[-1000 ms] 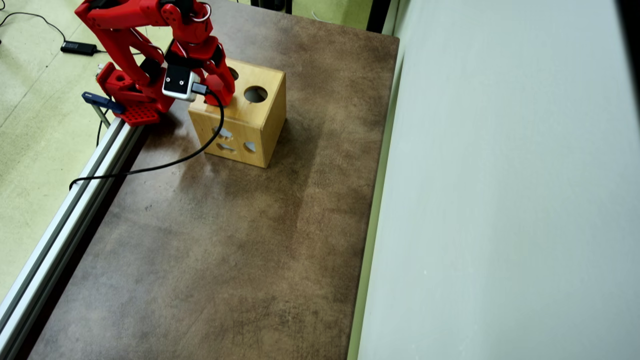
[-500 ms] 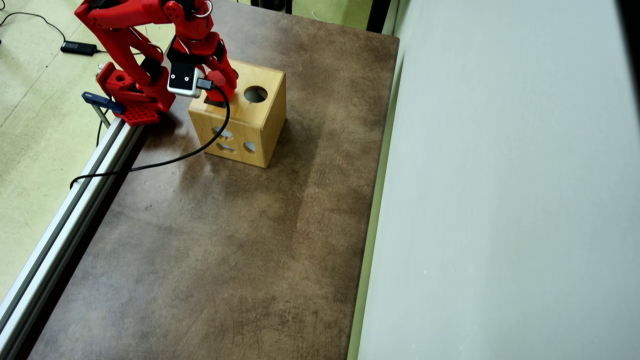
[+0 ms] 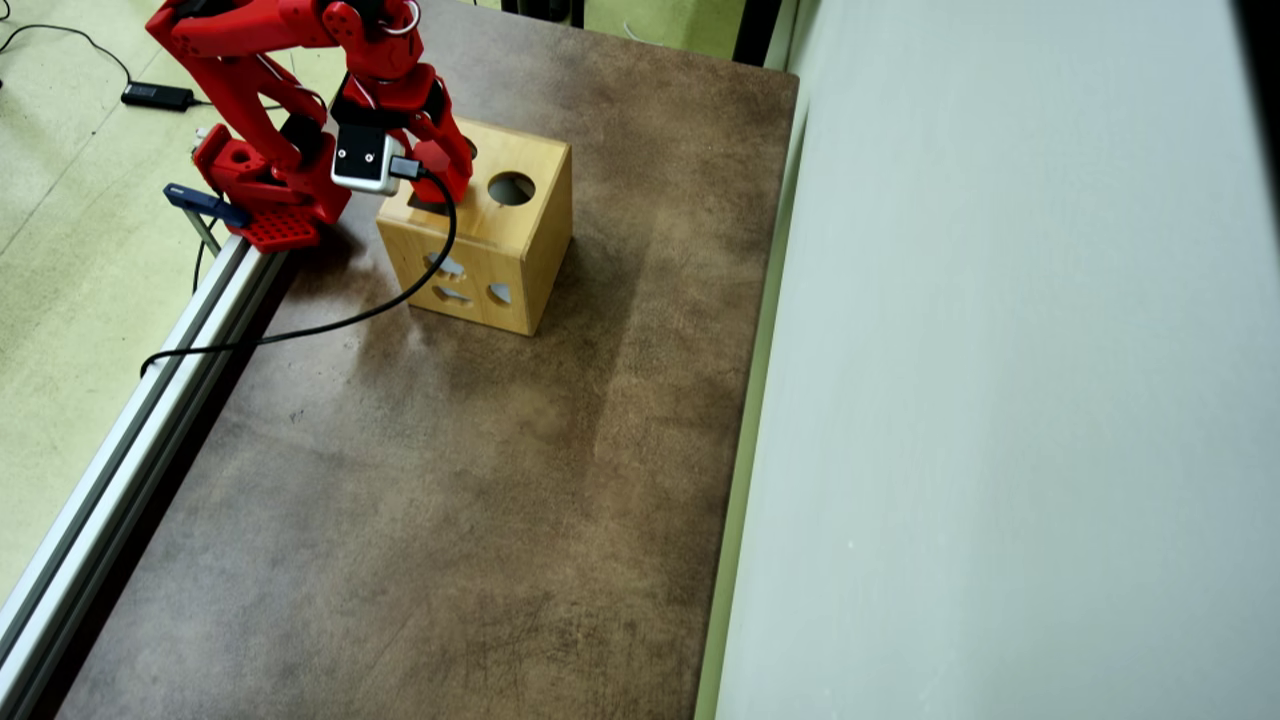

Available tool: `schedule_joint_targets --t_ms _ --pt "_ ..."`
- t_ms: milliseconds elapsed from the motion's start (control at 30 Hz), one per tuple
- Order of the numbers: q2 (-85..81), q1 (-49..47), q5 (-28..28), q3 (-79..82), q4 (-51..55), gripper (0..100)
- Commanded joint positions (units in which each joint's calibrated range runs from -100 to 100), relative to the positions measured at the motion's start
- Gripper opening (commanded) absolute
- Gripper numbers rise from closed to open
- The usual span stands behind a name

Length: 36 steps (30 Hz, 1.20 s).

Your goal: Pick and place the red cube on the square hole

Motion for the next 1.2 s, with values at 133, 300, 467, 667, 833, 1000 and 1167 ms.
schedule_joint_targets --t_ms 133,300,467,667,833,1000,1167 --pt "-3.8 0.6 0.0 -0.7 0.8 2" --pt "-6.1 2.1 0.0 -2.1 1.0 2" --pt "-5.7 2.1 0.0 -2.1 0.6 2" --pt "-5.5 2.1 0.0 -2.1 0.1 2" --pt "-5.4 2.1 -0.1 -2.3 0.0 2" --pt "-5.4 2.2 -0.6 -4.8 0.0 2" --pt "-5.4 2.1 -2.8 -5.0 0.0 2"
